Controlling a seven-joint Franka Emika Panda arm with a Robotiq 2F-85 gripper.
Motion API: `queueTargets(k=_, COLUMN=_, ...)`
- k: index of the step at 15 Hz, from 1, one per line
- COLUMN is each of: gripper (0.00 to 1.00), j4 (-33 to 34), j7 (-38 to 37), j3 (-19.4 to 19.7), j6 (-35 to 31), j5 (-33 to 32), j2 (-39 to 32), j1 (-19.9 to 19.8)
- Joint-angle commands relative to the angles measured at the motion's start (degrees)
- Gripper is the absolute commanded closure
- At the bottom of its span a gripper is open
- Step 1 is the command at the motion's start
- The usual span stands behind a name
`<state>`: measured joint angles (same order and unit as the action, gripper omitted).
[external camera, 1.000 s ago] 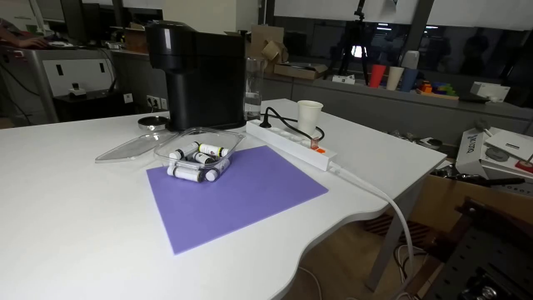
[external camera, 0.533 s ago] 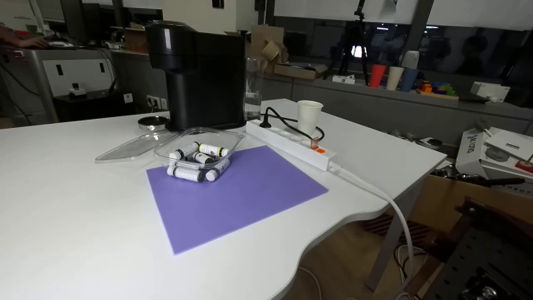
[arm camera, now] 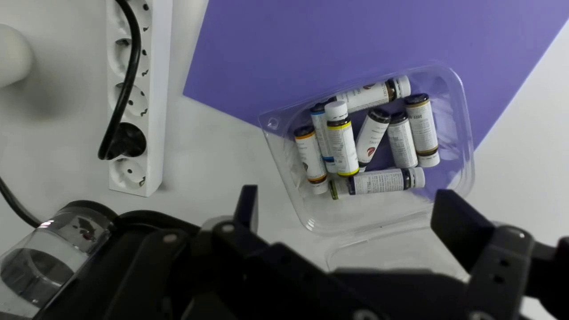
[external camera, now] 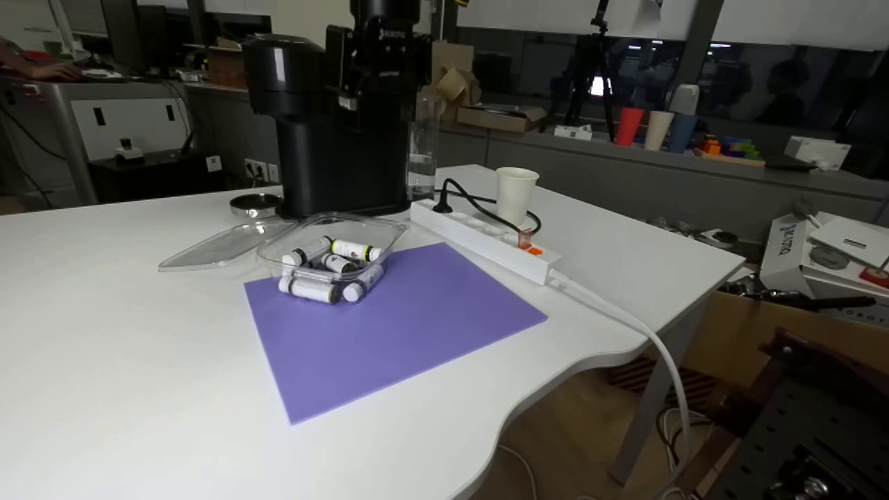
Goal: Place a bottle on the purple mat
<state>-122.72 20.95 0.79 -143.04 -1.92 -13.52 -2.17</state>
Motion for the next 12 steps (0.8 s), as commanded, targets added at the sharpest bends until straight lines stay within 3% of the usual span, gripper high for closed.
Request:
queueTargets(k=1, gripper=0.0, j4=3.91, j7=4.06, j3=-2.22, j6=1.35, j5=2.14, j2=-5.16, j1=-1.49)
queueTargets(k=5, gripper=0.0, j4=5.06, j7=7.06, j3=-3.42, j6=4.74, j5=0.07, j2=-8.11, j1=-1.75)
queueTargets(k=6, gripper=0.0, j4=2.83, j7=5.73, j3=-3.48, j6=1.89, j5=0.4, j2=-6.84, j1=-1.66)
queueTargets(k=9, gripper=0.0, j4=2.89, j7=5.81, j3=-3.7, j6=2.02, j5=0.38, j2=-7.46, j1=-1.66)
queueTargets(k=12, gripper=0.0, j4=2.26, j7=1.97, j3=-1.53, j6=0.25, j5=-5.78, j2=-8.18, j1=0.43)
